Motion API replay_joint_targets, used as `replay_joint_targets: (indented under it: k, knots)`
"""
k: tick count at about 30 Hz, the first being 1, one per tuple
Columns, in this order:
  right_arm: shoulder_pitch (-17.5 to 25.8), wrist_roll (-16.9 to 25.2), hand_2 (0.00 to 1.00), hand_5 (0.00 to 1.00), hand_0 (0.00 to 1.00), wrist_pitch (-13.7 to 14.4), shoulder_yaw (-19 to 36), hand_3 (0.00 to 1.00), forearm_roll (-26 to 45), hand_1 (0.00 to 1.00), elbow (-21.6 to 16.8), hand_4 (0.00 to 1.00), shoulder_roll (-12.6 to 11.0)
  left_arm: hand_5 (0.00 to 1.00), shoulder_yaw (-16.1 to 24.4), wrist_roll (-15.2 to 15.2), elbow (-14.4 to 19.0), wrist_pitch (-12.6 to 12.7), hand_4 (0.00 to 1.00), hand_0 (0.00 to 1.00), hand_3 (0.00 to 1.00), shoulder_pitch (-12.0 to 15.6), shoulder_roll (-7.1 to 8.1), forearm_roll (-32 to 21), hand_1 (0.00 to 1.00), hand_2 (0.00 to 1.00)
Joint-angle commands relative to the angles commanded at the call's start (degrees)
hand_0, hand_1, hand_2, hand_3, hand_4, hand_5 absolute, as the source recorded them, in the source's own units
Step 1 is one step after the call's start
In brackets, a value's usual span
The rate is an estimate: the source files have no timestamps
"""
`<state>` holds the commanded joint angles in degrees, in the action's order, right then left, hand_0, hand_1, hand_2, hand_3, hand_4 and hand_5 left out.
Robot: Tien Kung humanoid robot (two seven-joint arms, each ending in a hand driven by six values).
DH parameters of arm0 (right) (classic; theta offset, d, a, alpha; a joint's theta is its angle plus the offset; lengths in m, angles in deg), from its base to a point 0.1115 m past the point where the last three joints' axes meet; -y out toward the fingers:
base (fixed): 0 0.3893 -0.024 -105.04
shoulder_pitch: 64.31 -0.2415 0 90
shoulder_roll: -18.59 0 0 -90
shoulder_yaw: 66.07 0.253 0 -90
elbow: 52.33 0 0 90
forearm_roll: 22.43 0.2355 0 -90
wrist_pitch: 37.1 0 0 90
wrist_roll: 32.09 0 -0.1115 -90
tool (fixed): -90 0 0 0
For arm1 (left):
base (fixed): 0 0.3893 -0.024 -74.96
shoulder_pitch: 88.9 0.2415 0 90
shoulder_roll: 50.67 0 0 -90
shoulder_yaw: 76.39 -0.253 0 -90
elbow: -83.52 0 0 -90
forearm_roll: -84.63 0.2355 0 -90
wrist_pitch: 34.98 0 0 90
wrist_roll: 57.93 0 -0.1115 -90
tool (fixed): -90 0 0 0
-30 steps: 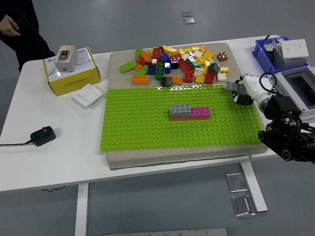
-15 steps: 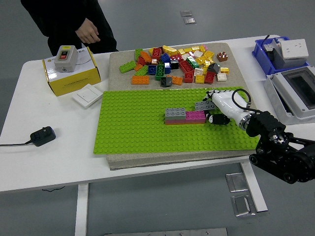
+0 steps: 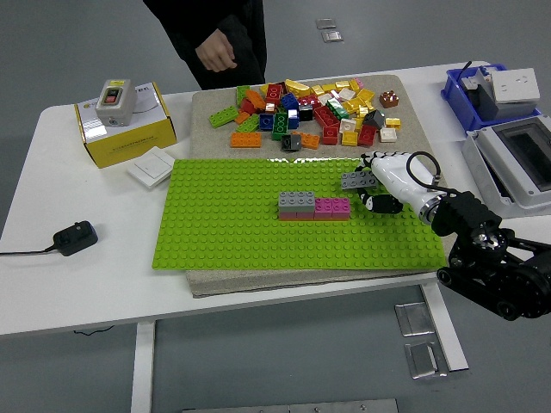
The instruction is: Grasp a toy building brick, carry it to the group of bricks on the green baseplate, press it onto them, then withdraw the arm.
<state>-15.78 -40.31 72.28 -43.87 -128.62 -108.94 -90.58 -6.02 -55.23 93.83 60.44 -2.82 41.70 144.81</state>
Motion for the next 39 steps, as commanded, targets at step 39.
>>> replay_joint_targets:
  k: [39]
  knots:
    - [7.29, -0.6, 0.89, 0.356, 0.782, 0.47, 4.88, 0.597, 1.88, 0.816, -10.47, 0.482, -4.31, 0.674, 0.09, -0.05, 0.0, -0.02, 0.219, 0.663, 0.609, 0.35, 0.16, 0.24, 0.662, 0.593]
